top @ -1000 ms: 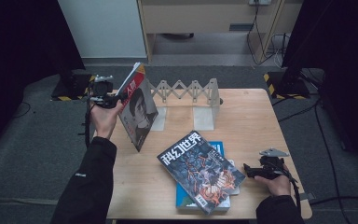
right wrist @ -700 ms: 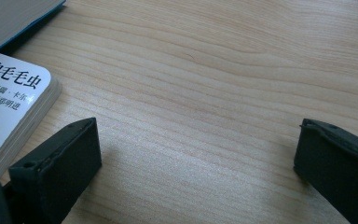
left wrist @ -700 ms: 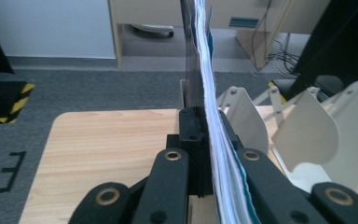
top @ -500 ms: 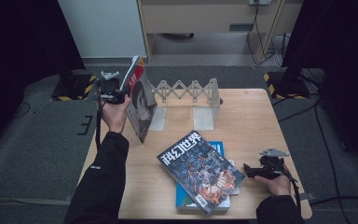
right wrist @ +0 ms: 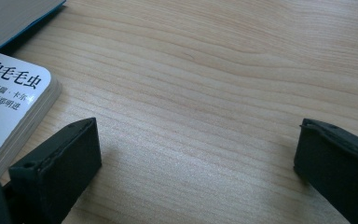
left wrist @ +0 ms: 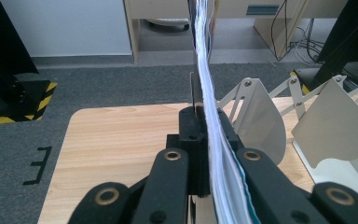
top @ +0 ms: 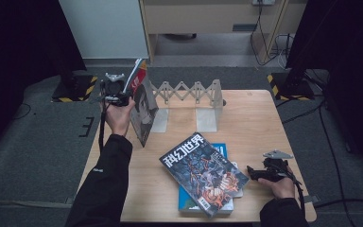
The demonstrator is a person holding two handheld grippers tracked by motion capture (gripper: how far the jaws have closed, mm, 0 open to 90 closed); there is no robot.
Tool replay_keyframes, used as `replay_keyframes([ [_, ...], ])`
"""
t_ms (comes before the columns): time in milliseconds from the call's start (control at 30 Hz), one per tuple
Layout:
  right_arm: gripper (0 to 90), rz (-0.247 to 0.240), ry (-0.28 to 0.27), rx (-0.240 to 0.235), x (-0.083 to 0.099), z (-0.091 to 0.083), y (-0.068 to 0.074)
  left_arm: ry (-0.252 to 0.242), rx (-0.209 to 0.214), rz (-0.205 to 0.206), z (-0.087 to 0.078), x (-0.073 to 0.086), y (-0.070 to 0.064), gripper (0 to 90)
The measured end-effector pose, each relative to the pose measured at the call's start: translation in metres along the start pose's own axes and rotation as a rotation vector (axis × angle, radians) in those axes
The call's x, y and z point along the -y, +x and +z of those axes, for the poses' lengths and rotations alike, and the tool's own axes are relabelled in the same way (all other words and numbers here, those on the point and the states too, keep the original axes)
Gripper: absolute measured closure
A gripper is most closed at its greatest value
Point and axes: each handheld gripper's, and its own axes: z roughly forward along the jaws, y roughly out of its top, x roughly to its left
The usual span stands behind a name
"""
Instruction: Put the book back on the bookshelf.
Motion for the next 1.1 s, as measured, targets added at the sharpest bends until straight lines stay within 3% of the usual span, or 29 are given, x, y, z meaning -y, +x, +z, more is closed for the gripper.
replay_keyframes([
  [100, 0.7, 0.0, 0.0, 0.0, 0.0, 0.0, 0.0, 0.002, 0.008, 0.001, 0.0, 0.0, 0.002, 84.6],
  [167, 0.7, 0.0, 0.0, 0.0, 0.0, 0.0, 0.0, -0.037, 0.026, -0.002, -0.003, 0.002, 0.005, 81.5],
  [367, 0.7, 0.001, 0.0, 0.0, 0.0, 0.0, 0.0, -0.076, 0.086, -0.005, -0.014, 0.005, 0.011, 68.3],
  [667, 0.7, 0.0, 0.0, 0.0, 0.0, 0.0, 0.0, -0.204, 0.165, -0.005, -0.046, 0.015, 0.021, 43.6],
  [800, 0.6, 0.001, 0.0, 0.001, 0.0, 0.0, 0.0, -0.244, 0.204, -0.031, -0.065, 0.026, 0.028, 39.2],
  [933, 0.5, 0.002, 0.001, 0.003, 0.0, 0.0, 0.0, -0.257, 0.217, -0.038, -0.081, 0.039, 0.035, 35.3],
  [1100, 0.3, 0.003, 0.002, 0.004, 0.0, 0.0, 0.001, -0.239, 0.233, -0.041, -0.093, 0.06, 0.041, 30.5],
])
